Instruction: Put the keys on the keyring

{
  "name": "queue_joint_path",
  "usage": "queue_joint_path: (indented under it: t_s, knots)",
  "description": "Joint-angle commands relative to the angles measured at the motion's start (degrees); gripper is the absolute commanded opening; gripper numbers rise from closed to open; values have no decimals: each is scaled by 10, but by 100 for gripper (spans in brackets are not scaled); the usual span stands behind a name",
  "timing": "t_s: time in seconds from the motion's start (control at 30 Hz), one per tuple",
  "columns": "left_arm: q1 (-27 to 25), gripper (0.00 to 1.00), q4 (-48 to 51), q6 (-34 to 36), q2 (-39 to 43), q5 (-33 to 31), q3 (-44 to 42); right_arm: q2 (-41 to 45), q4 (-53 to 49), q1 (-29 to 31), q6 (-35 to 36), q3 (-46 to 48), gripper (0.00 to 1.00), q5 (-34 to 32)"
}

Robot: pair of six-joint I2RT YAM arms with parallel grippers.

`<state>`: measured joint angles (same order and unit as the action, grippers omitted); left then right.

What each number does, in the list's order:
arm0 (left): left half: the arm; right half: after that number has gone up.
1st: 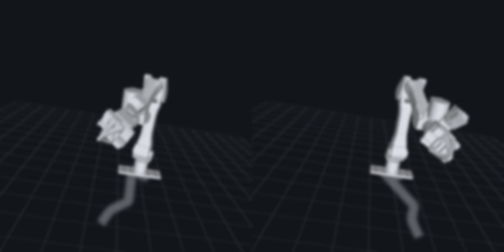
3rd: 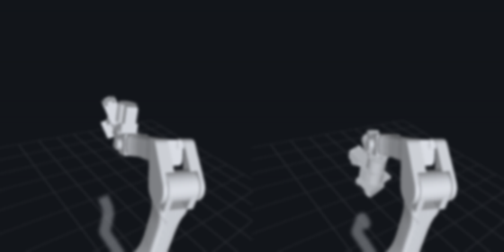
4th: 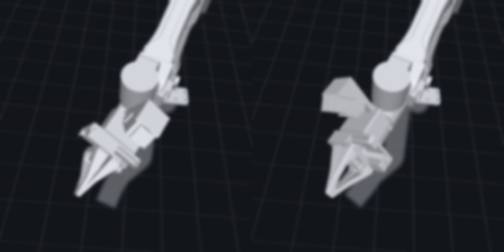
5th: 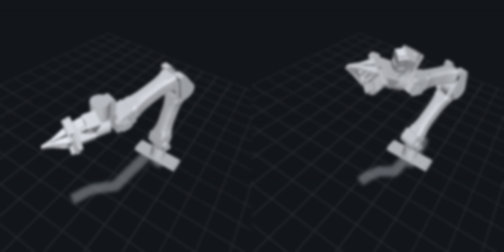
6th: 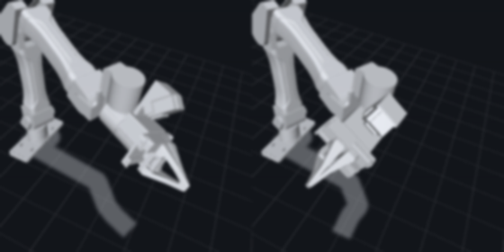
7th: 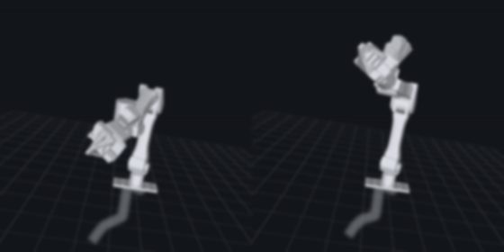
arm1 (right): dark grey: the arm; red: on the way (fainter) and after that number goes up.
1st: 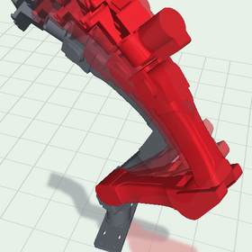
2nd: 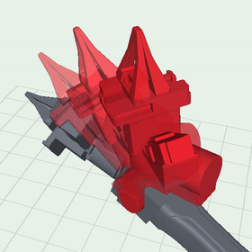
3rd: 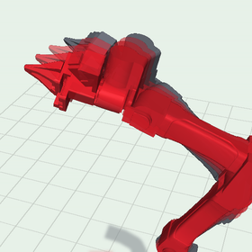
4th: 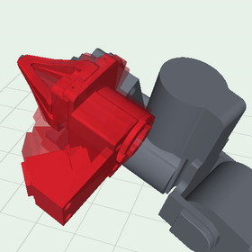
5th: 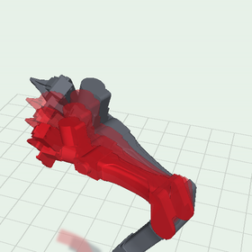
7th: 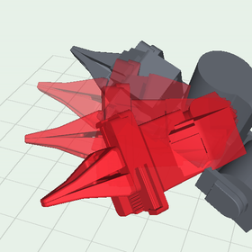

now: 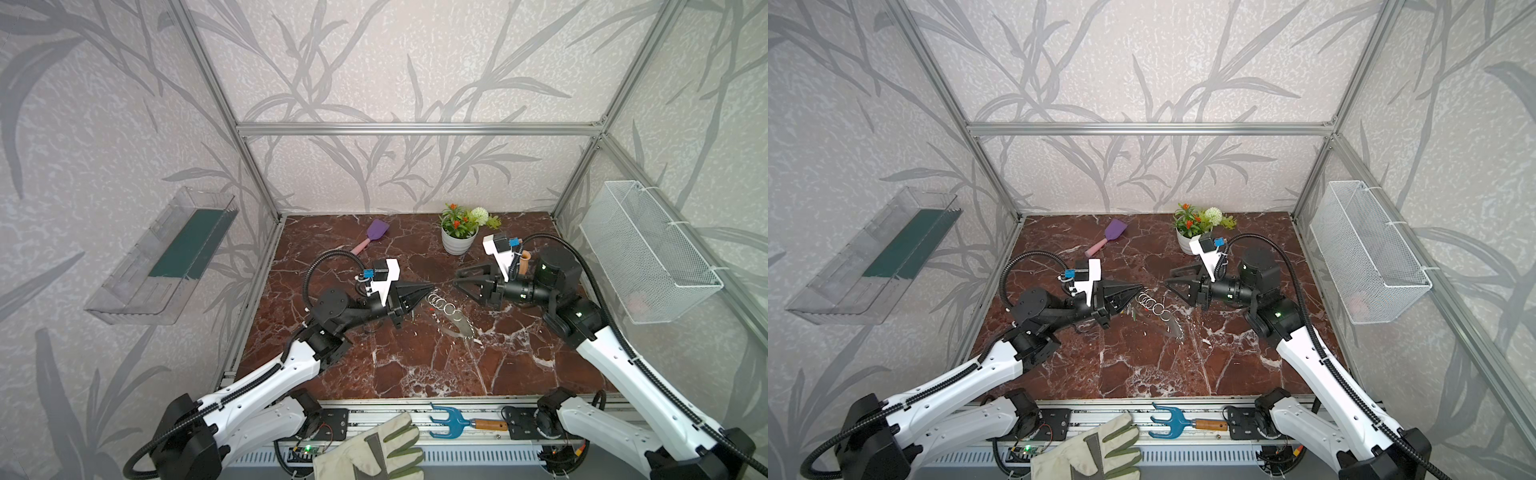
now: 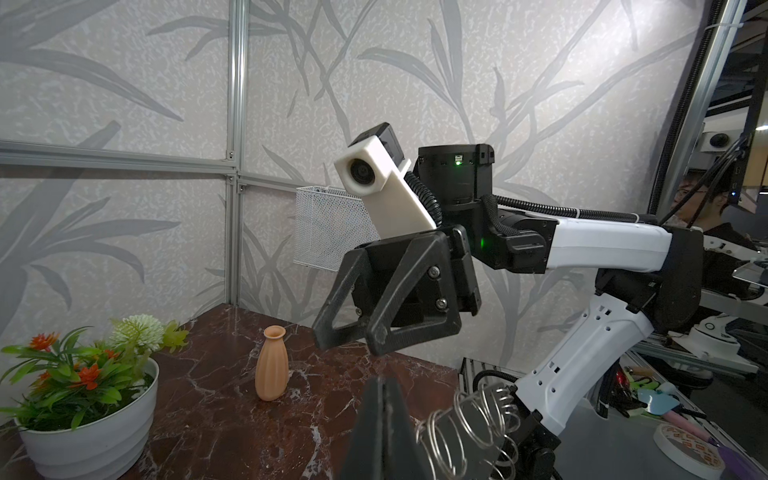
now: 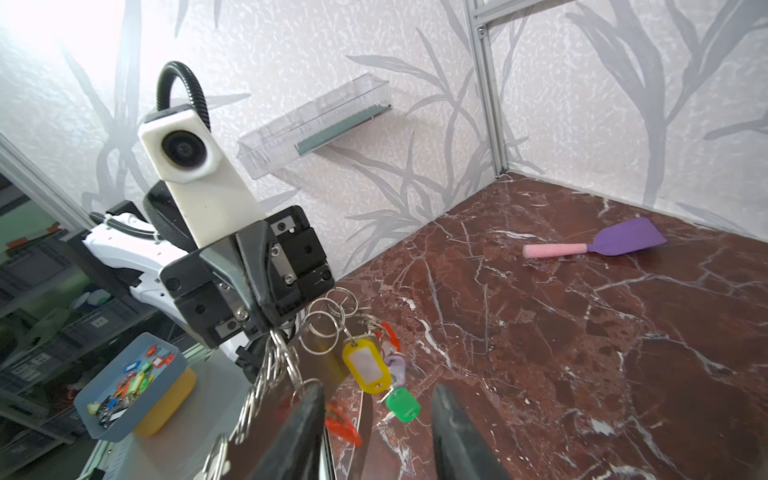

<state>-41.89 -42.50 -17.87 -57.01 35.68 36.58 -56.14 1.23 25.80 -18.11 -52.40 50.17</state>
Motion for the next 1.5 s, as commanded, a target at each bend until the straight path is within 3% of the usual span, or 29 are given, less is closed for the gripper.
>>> queue_joint_path:
  t_s: [0.0,0.37,1.1,1.47]
  knots:
    - [-2,0,-62,-25,7,10,-5,-4,109,-1,-59,17,41,72]
    - [-2,0,-103,-40,-21,35,2,-18,206,1,-108,49,37,125]
    - [-1,0,-90,-25,-28,23,14,-43,160,17,-67,56,21,133]
    - [-2,0,-84,-18,-17,-3,7,-33,134,28,-50,56,23,127]
